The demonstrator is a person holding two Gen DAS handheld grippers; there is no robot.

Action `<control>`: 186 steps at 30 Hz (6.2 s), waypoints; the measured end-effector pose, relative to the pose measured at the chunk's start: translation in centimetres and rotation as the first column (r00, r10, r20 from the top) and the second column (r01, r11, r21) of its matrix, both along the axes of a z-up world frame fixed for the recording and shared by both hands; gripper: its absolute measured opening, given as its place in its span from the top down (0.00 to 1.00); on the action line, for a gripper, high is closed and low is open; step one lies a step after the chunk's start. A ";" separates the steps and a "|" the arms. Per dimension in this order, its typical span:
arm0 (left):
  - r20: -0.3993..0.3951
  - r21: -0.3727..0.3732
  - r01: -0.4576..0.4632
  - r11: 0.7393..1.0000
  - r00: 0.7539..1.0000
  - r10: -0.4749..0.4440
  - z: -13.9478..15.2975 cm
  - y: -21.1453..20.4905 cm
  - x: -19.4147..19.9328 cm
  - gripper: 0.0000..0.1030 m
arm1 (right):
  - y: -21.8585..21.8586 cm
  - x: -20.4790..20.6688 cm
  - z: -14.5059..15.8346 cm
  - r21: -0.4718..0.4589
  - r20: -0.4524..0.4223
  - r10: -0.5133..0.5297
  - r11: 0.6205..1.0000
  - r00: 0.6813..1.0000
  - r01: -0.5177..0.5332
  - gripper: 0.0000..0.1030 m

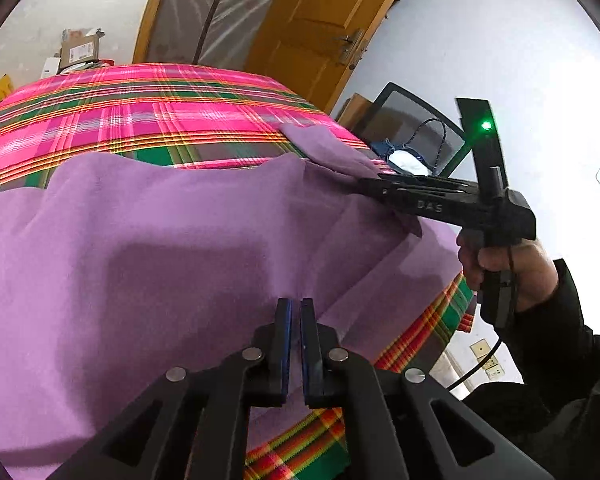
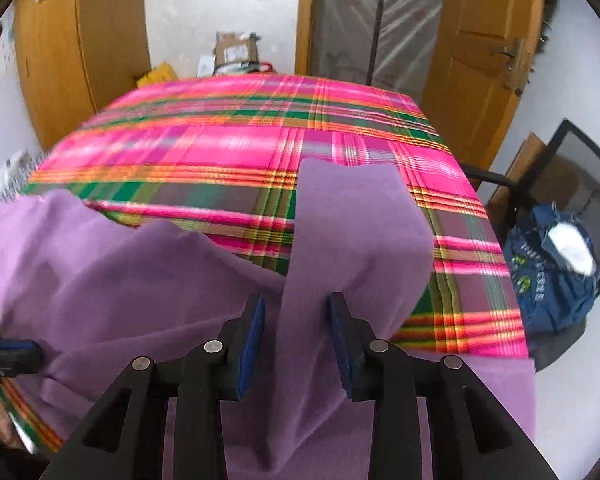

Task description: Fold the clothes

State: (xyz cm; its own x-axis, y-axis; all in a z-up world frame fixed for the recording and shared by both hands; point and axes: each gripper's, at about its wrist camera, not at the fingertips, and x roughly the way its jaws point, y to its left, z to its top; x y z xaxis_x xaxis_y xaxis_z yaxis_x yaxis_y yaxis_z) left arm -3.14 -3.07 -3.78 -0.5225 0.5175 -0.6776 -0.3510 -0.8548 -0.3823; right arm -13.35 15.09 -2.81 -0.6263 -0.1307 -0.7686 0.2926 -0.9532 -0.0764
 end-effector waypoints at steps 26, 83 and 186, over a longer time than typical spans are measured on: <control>0.010 0.021 0.092 0.995 0.996 -0.093 0.2 1.8 -0.4 0.88 | 10.6 6.7 0.3 -0.180 -0.018 -0.287 0.943 0.958 0.279 0.70; -0.006 -0.024 0.207 0.978 0.978 -0.207 0.4 7.0 -0.3 0.98 | 18.2 9.7 0.2 -0.237 -0.092 -0.306 0.931 0.947 0.278 0.61; -0.179 0.083 0.195 0.977 0.968 -0.178 7.6 5.9 1.0 0.98 | 30.3 5.5 4.1 -0.851 0.044 -0.333 0.482 0.942 0.210 0.97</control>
